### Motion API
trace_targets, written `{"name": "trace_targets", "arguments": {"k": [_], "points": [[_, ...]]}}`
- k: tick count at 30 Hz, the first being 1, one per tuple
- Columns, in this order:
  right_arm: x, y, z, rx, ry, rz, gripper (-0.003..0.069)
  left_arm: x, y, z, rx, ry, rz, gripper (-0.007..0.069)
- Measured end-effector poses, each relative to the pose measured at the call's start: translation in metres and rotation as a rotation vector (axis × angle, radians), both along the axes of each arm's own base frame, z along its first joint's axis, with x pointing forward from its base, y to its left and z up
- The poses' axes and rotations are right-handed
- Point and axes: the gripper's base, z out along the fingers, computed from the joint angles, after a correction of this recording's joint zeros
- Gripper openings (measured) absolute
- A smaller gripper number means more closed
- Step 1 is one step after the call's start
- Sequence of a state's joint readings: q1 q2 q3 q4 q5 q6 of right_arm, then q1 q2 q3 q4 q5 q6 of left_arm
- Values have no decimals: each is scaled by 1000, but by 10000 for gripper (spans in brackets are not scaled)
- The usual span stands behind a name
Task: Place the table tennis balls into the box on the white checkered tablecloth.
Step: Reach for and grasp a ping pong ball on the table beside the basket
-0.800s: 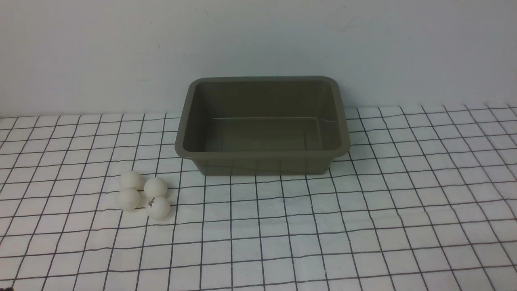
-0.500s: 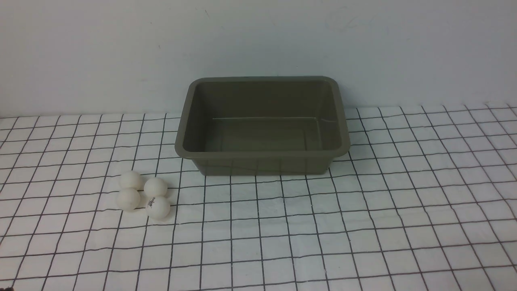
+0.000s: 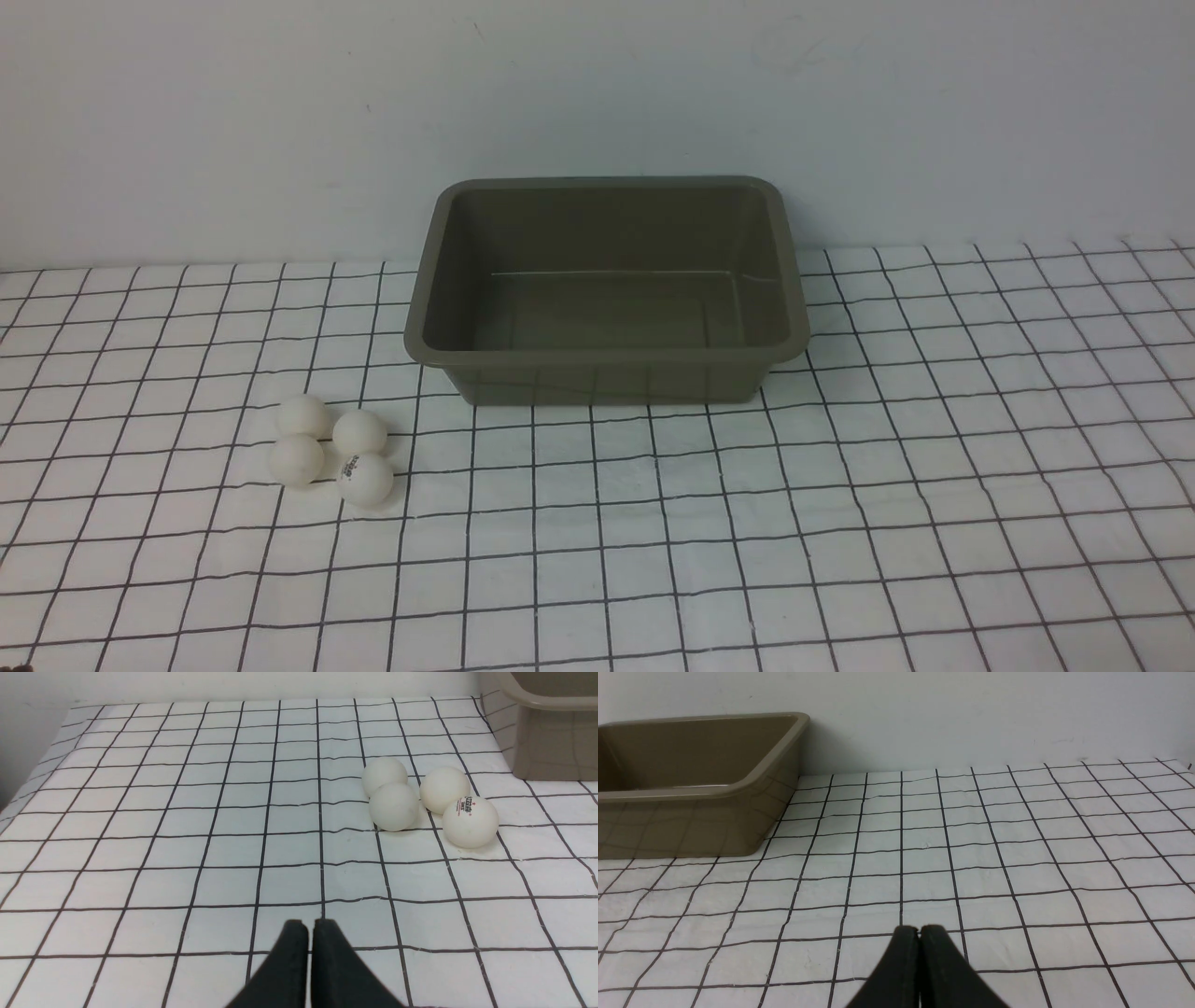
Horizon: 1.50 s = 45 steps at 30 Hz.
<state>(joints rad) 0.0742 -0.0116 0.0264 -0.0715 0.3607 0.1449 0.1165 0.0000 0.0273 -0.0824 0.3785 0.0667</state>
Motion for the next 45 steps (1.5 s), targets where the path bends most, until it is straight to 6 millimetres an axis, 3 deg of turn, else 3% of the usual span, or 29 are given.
{"name": "trace_targets", "arguments": {"k": [4,12,21,39,45], "points": [[0,0,0,0,0,0,-17,0,0,0,15,2,-1,-4],[0,0,0,0,0,0,-17,-1,6,0,258,32,-21,-4],[0,0,0,0,0,0,-17,0,6,3,298,4,-19,-4],[0,0,0,0,0,0,-17,-2,-1,63,369,-672,-2,-4],[0,0,0,0,0,0,-17,-7,-3,72,174,-815,-23,-4]]}}
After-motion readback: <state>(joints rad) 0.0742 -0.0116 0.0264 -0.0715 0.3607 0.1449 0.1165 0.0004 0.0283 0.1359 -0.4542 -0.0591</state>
